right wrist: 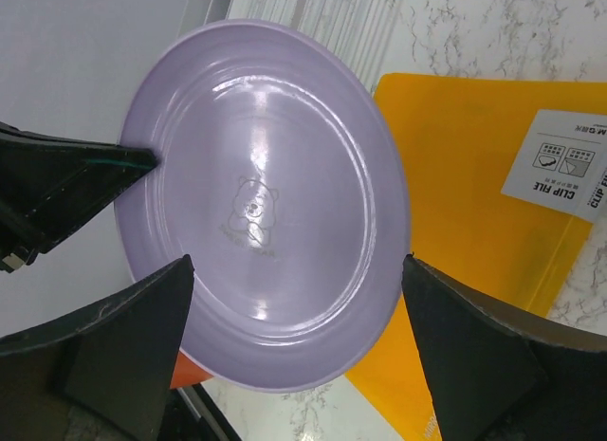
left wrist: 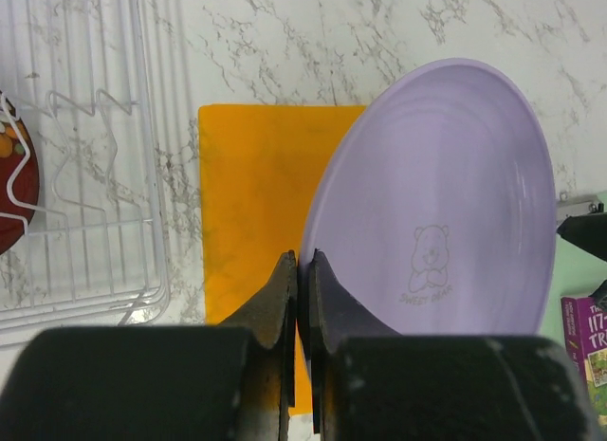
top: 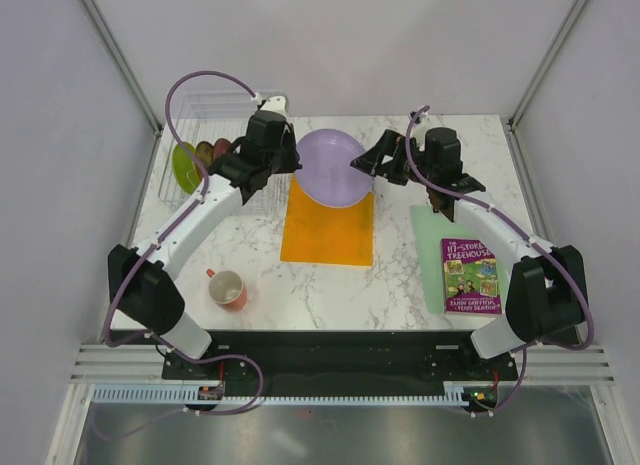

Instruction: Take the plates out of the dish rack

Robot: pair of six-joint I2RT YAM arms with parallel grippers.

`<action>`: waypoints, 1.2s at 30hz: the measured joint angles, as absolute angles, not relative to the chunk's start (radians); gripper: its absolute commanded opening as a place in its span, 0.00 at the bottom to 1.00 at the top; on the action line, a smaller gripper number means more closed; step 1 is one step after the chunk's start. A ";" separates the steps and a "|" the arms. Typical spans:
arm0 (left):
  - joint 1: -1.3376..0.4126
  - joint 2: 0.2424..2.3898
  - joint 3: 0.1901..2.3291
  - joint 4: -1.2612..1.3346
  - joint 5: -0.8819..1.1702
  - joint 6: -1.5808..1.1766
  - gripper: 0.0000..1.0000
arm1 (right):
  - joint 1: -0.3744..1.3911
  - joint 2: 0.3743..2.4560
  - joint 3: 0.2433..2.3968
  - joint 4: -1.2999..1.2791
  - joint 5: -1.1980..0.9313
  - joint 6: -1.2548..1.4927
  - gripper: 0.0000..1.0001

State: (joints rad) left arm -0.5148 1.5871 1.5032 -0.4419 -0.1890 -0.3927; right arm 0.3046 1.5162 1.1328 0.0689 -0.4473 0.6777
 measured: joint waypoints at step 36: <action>-0.510 1.374 1.262 -0.279 -0.394 -0.358 1.00 | -0.064 1.839 1.558 -0.091 -0.233 0.579 0.00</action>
State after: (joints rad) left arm -0.5102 1.3739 1.2621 -0.2787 -0.3939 -0.3584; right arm -0.0635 1.8393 1.5581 -0.0914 -0.2329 0.5793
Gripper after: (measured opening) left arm 0.994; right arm 0.058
